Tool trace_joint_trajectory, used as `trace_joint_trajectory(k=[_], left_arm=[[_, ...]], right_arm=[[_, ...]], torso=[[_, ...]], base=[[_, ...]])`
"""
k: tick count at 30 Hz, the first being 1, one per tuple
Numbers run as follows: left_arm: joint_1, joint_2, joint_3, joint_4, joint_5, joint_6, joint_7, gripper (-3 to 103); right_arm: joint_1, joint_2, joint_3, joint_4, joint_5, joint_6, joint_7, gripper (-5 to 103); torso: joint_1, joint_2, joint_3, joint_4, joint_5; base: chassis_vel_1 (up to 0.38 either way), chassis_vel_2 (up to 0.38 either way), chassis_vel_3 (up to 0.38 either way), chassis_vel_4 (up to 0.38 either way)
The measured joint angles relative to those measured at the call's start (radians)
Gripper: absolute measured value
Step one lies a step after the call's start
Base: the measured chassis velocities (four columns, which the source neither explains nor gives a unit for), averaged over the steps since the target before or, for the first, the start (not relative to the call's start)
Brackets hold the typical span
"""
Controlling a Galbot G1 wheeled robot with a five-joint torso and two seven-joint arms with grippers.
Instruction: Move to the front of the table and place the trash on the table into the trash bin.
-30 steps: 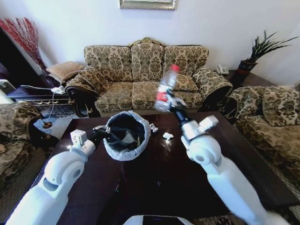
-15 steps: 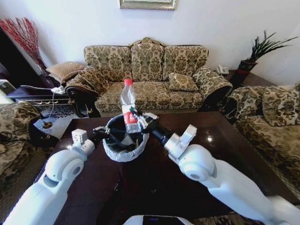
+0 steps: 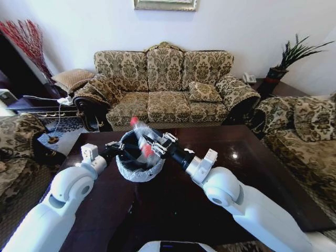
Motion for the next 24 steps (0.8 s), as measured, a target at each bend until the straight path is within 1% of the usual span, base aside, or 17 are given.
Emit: trace_joint_trajectory(k=[2, 3, 5, 6, 7, 8, 9, 11, 12, 14, 15, 17, 18, 20, 21, 23, 24], left_arm=[[0.001, 0.0, -0.001, 0.0, -0.001, 0.0, 0.0, 2], [0.001, 0.0, -0.001, 0.0, -0.001, 0.0, 0.0, 2], [0.004, 0.0, -0.006, -0.001, -0.001, -0.001, 0.0, 2], [0.007, -0.001, -0.01, -0.001, -0.001, -0.002, -0.001, 2], [0.007, -0.001, -0.01, -0.001, -0.001, -0.002, -0.001, 2], [0.011, -0.003, -0.014, -0.001, 0.0, -0.004, -0.001, 2], [0.016, -0.006, -0.019, -0.001, 0.002, -0.007, -0.002, 2], [0.025, -0.016, -0.029, -0.001, 0.004, -0.014, -0.002, 2], [0.025, -0.016, -0.029, -0.001, 0.004, -0.014, -0.002, 2], [0.032, -0.028, -0.041, -0.001, 0.005, -0.019, -0.002, 2], [0.032, -0.028, -0.041, -0.001, 0.005, -0.019, -0.002, 2], [0.033, -0.037, -0.045, -0.001, 0.006, -0.022, 0.0, 2], [0.033, -0.037, -0.045, -0.001, 0.006, -0.022, 0.0, 2], [0.035, -0.039, -0.045, -0.003, 0.006, -0.026, 0.002, 2], [0.035, -0.039, -0.045, -0.003, 0.006, -0.026, 0.002, 2], [0.041, -0.035, -0.046, -0.004, 0.018, -0.034, 0.016, 2], [0.042, -0.031, -0.046, -0.005, 0.022, -0.035, 0.022, 2]], right_arm=[[-0.013, 0.004, 0.021, 0.005, 0.0, 0.006, 0.015, 69], [-0.013, 0.004, 0.021, 0.005, 0.0, 0.006, 0.015, 69], [-0.021, 0.007, 0.065, -0.001, 0.0, 0.02, 0.052, 80], [-0.026, 0.006, 0.088, -0.012, 0.0, 0.027, 0.093, 85], [-0.026, 0.006, 0.088, -0.012, 0.0, 0.027, 0.093, 85], [-0.033, 0.004, 0.104, -0.023, -0.001, 0.028, 0.13, 90], [-0.048, 0.0, 0.129, -0.044, -0.011, 0.015, 0.189, 90], [-0.086, -0.003, 0.162, -0.1, -0.037, -0.009, 0.278, 99], [-0.086, -0.003, 0.162, -0.1, -0.037, -0.009, 0.278, 99], [-0.143, 0.01, 0.188, -0.218, -0.074, -0.01, 0.328, 100], [-0.143, 0.01, 0.188, -0.218, -0.074, -0.01, 0.328, 100], [-0.16, 0.057, 0.201, -0.388, -0.101, 0.042, 0.294, 100], [-0.16, 0.057, 0.201, -0.388, -0.101, 0.042, 0.294, 100], [-0.15, 0.119, 0.206, -0.574, -0.113, 0.137, 0.193, 100], [-0.15, 0.119, 0.206, -0.574, -0.113, 0.137, 0.193, 100], [-0.135, 0.168, 0.207, -0.714, -0.117, 0.189, 0.114, 100], [-0.131, 0.189, 0.206, -0.773, -0.115, 0.201, 0.091, 100]], torso=[[0.0, 0.0, 0.0, 0.0, 0.0], [0.0, 0.0, 0.0, 0.0, 0.0], [0.0, 0.0, 0.0, 0.0, -0.0002], [0.0, 0.0, 0.0, 0.0002, -0.0002], [0.0, 0.0, 0.0, 0.0002, -0.0002], [0.0, 0.0, 0.0, 0.0002, -0.0001], [0.0, 0.0, 0.0, 0.0002, -0.0001], [0.0, 0.0, 0.0, 0.0, -0.0002], [0.0, 0.0, 0.0, 0.0, -0.0002], [0.0, 0.0, 0.0, -0.0001, 0.0001], [0.0, 0.0, 0.0, -0.0001, 0.0001], [0.0, 0.0, 0.0, -0.0002, -0.0001], [0.0, 0.0, 0.0, -0.0002, -0.0001], [0.0, 0.0, 0.0, 0.0001, 0.0004], [0.0, 0.0, 0.0, 0.0001, 0.0004], [0.0, 0.0, 0.0, 0.0003, -0.0001], [0.0, 0.0, 0.0, 0.0003, -0.0001]], base=[[0.0, 0.0, 0.0, 0.0], [0.0, 0.0, 0.0, 0.0], [0.0, 0.0, 0.0, 0.0], [0.0, 0.0, 0.0, 0.0], [0.0, 0.0, 0.0, 0.0], [0.0, 0.0, 0.0, 0.0], [0.0, 0.0, 0.0, 0.0], [0.0, 0.0, 0.0, 0.0], [0.0, 0.0, 0.0, 0.0], [0.0, 0.0, 0.0, 0.0], [0.0, 0.0, 0.0, 0.0], [0.0, 0.0, 0.0, 0.0], [0.0, 0.0, 0.0, 0.0], [0.0, 0.0, 0.0, 0.0], [0.0, 0.0, 0.0, 0.0], [0.0, 0.0, 0.0, 0.0], [0.0, 0.0, 0.0, 0.0]])
